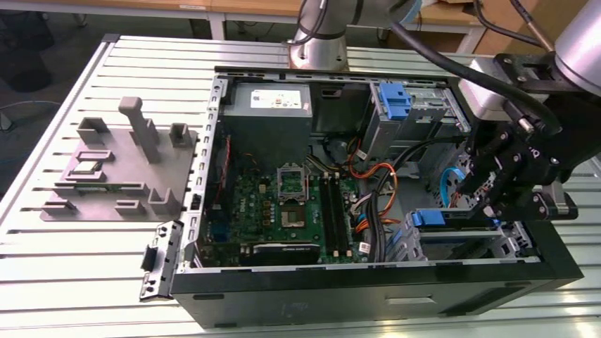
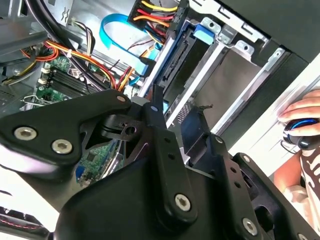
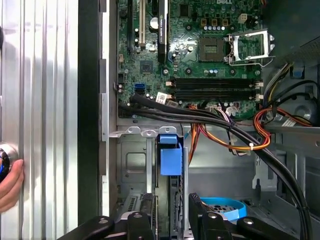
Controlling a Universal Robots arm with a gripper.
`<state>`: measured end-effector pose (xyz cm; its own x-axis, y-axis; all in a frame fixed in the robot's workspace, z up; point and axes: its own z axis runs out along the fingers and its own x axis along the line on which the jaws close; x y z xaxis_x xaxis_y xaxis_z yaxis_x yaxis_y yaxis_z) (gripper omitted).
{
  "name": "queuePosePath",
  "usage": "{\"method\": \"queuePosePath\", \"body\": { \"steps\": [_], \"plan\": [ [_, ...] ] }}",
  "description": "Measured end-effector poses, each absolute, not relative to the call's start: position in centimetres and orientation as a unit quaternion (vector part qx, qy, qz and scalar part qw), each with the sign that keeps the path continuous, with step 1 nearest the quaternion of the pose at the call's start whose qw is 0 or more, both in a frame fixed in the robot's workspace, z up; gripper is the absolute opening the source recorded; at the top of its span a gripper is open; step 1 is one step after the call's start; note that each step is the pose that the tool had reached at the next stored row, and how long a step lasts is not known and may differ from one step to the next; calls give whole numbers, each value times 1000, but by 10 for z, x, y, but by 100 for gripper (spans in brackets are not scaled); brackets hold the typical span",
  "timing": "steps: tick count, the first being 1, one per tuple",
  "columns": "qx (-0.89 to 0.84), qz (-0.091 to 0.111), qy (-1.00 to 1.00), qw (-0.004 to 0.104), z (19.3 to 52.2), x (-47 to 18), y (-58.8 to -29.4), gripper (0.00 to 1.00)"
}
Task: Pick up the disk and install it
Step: 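Insert the disk into the insertion slot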
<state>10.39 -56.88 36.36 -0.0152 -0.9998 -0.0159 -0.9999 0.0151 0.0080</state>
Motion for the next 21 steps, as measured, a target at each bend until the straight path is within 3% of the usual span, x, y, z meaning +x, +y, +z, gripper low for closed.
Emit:
{"method": "queuePosePath", "body": {
  "steps": [21],
  "plan": [
    [-702,6,712,3,355,100,-566,42]
  ]
}}
